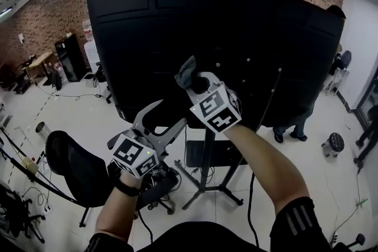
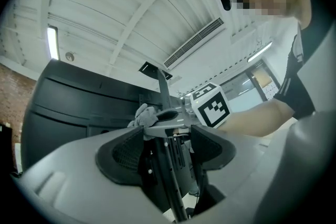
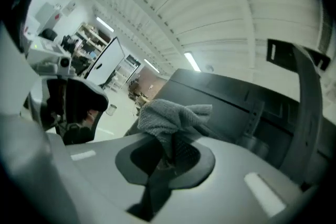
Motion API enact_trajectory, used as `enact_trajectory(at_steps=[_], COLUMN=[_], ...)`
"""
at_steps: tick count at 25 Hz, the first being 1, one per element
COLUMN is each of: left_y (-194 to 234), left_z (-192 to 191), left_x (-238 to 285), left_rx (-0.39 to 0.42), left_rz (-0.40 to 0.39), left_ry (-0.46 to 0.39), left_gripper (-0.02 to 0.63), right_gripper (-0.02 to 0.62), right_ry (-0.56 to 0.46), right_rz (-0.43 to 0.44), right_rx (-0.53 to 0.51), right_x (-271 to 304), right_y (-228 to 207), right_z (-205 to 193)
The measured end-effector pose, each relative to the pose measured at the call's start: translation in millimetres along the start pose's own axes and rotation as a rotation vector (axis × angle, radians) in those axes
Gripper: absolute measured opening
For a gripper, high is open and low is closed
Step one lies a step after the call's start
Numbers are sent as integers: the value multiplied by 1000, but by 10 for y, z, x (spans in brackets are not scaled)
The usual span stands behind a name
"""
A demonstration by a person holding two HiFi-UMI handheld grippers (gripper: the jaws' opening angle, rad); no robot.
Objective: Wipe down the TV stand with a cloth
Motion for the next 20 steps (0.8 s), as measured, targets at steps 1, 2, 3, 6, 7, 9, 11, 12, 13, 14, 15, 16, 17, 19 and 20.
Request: enact_trajectory(at_steps=[1,2,3,6,7,9,11,12,13,14,15,16,17,19,20], left_y=[51,101,156,298,340,437,558,616,659,686,705,721,740,778,788], left_z=[13,24,25,27,31,21,-40,-69,-80,-76,-67,-65,-72,-109,-123], left_x=[-58,-111,-162,-306,-351,-434,-502,-530,-554,-577,-597,-613,-627,-640,-636], left_rx=[-2,-4,-3,-1,-6,-11,-9,-10,-12,-15,-18,-19,-20,-23,-26], left_rz=[6,13,19,40,43,47,54,61,68,74,79,80,79,71,67], left_ry=[3,5,7,18,18,12,15,20,24,26,28,29,30,31,31], left_gripper=[308,308,308,291,293,297,304,306,308,308,308,309,311,316,317], right_gripper=[29,29,29,29,29,29,29,29,29,29,29,29,29,29,29], right_ry=[32,64,93,171,194,233,272,290,305,318,330,342,352,370,381], right_rz=[-10,-22,-32,-44,-44,-38,-26,-18,-9,0,7,11,15,17,18], right_rx=[-98,-202,-302,-520,-575,-663,-728,-749,-764,-774,-782,-787,-788,-790,-793], right_x=[132,264,390,723,821,1004,1167,1236,1297,1347,1386,1413,1426,1418,1400], right_y=[71,136,190,275,288,311,330,336,343,348,349,345,336,315,303], right_z=[52,101,151,269,299,345,365,370,372,368,358,340,316,258,224])
Point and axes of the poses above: the fingertips, and each gripper's own axes: x forward along the fingers, y to its left, z out of its top, the point moved 7 cm from there along -x, backward along the fingers, and after that the axes turned 9 degrees about -x, right-handed, at the moved point
